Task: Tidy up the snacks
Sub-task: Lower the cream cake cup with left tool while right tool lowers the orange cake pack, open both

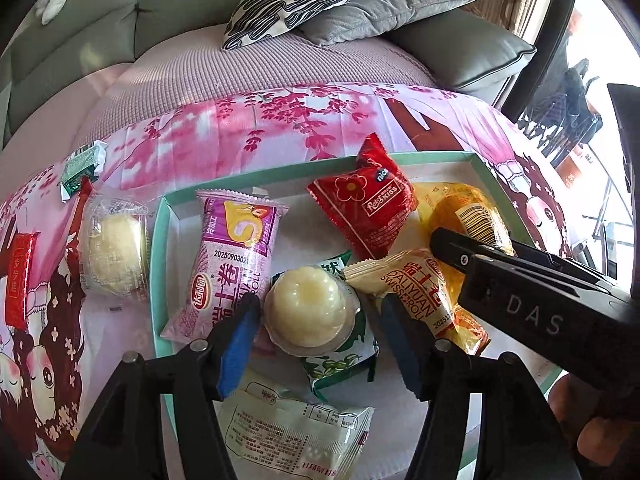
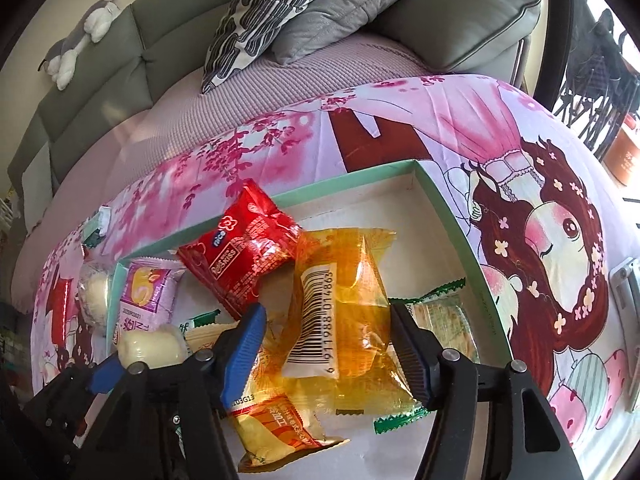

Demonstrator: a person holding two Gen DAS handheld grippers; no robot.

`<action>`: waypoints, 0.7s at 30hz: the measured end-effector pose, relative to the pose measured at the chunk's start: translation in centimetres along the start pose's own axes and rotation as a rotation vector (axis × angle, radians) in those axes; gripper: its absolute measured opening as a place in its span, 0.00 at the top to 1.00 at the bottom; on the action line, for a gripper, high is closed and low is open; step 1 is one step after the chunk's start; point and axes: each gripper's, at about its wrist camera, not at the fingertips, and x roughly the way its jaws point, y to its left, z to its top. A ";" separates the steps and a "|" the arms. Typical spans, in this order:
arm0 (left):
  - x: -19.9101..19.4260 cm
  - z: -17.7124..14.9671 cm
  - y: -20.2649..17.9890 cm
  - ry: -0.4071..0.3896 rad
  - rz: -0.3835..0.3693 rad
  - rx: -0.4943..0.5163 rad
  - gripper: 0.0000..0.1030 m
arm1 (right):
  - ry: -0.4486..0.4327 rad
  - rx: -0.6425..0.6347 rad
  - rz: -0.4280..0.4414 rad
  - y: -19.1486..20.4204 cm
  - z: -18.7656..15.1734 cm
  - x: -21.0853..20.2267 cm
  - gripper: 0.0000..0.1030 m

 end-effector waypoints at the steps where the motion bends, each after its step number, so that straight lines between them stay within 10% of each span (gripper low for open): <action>1: 0.0 0.0 0.0 -0.001 -0.003 -0.003 0.36 | 0.000 0.002 -0.004 0.0 0.0 0.0 0.29; 21: -2.6 0.8 1.2 -0.069 -0.015 -0.071 0.21 | -0.073 0.045 0.017 -0.8 0.5 -2.9 0.16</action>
